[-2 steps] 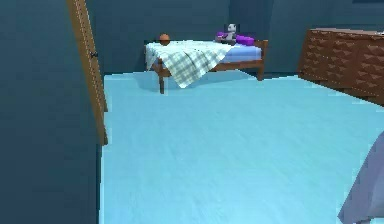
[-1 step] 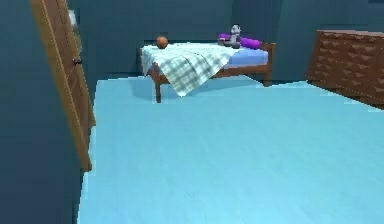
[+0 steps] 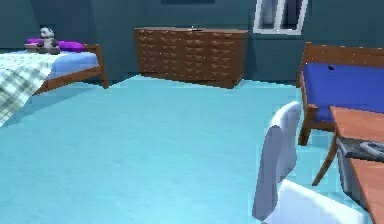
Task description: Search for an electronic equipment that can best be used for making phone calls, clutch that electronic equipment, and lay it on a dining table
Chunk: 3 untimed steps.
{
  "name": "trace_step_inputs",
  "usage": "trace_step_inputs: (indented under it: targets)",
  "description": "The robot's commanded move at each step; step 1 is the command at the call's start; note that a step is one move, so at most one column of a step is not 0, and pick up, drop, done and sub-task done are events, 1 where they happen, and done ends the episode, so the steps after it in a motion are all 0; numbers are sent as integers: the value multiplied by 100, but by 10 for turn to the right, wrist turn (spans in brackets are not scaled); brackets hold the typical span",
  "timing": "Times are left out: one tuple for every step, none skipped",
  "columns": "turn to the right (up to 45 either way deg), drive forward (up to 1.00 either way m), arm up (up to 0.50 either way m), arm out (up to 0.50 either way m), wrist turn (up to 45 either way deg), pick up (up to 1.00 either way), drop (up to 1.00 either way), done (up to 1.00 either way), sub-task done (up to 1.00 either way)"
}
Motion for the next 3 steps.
trace_step_inputs:
  targets:
    - [180,0,0,0,0,0,0,0,0]
    - [0,50,0,0,0,0,0,0,0]
    - [450,0,0,0,0,0,0,0,0]
